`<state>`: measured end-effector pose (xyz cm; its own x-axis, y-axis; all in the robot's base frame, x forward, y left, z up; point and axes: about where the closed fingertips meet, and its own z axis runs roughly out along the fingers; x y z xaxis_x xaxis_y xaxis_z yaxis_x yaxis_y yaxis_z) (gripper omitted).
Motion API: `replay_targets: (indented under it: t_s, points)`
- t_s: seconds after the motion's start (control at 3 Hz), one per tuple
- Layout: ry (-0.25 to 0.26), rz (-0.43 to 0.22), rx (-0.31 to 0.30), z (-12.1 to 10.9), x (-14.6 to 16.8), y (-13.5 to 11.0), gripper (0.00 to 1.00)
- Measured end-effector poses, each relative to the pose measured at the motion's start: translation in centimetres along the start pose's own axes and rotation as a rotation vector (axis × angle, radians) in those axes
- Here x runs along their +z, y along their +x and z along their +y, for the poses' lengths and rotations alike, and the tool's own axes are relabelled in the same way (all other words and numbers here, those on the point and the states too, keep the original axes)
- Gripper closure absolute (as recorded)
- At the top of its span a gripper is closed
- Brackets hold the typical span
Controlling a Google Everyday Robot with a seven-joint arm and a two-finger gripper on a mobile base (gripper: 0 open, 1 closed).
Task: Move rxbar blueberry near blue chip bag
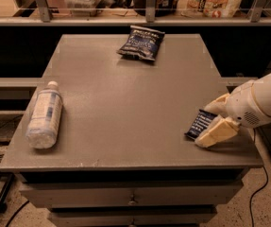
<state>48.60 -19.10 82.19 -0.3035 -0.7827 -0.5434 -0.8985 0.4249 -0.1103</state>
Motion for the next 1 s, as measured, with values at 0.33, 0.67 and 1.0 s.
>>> replay_targets:
  t_s: [0.33, 0.67, 1.0]
  points:
    - [0.0, 0.0, 0.0, 0.0, -0.3, -0.2, 0.83]
    - [0.0, 0.0, 0.0, 0.0, -0.3, -0.2, 1.0]
    - [0.02, -0.033, -0.047, -1.8, -1.6, -3.2, 1.0]
